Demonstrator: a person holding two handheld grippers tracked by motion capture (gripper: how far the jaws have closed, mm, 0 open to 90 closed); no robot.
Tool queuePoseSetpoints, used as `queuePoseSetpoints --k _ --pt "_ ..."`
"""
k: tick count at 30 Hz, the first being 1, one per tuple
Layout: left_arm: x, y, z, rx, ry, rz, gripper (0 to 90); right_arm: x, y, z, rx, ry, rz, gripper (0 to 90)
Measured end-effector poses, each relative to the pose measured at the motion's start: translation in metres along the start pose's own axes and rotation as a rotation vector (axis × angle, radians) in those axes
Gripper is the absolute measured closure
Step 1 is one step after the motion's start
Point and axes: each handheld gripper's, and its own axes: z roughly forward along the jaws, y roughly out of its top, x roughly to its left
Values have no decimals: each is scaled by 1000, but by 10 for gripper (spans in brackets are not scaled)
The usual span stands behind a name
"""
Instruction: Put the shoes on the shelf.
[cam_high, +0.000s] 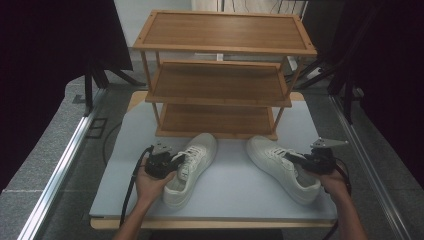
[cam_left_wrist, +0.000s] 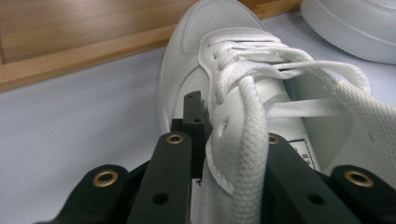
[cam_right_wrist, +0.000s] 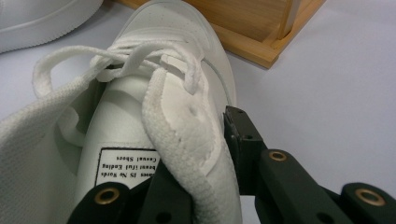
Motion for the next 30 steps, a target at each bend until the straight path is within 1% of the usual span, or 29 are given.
queuePoseSetpoints --k 3,7,8,10,11,14,15,16,17,19,22,23,24,26,27,28,30 --pt "0 0 -1 -8 -2 5 823 1 0 -1 -2 -4 -9 824" --pt "2 -1 -3 -26 -12 0 824 5 1 -3 -7 -30 -20 833" --pt "3 -1 -7 -49 -19 -3 824 6 1 -3 -14 -33 -21 833" --pt "5 0 -13 -88 -34 -32 823 7 0 -6 -35 -33 -11 832" --pt "6 0 -16 -109 -51 -52 823 7 -1 -7 -44 -32 6 832" --pt "12 1 -26 -177 -131 -118 823 8 -6 -10 -93 -31 51 832" --pt "12 1 -26 -177 -131 -118 822 8 -6 -10 -93 -31 51 832" --pt "14 1 -31 -206 -162 -145 821 11 -9 -13 -143 -31 86 831" --pt "14 0 -38 -247 -199 -176 820 12 -10 -14 -161 -30 103 831" --pt "14 -1 -44 -285 -241 -206 820 14 -12 -17 -207 -11 155 832" --pt "14 -3 -48 -322 -301 -249 819 16 -15 -22 -279 40 249 832" --pt "14 -3 -48 -322 -301 -249 819 16 -15 -22 -279 40 249 832" --pt "14 -4 -50 -343 -335 -269 818 18 -16 -25 -334 87 317 832" --pt "15 -3 -51 -360 -361 -284 817 19 -16 -26 -371 132 353 832" --pt "15 -3 -51 -360 -361 -284 817 19 -16 -26 -371 132 353 832" --pt "16 -1 -54 -374 -373 -291 817 23 -14 -29 -403 181 382 831" --pt "17 2 -57 -390 -382 -295 817 26 -11 -31 -430 208 404 831"
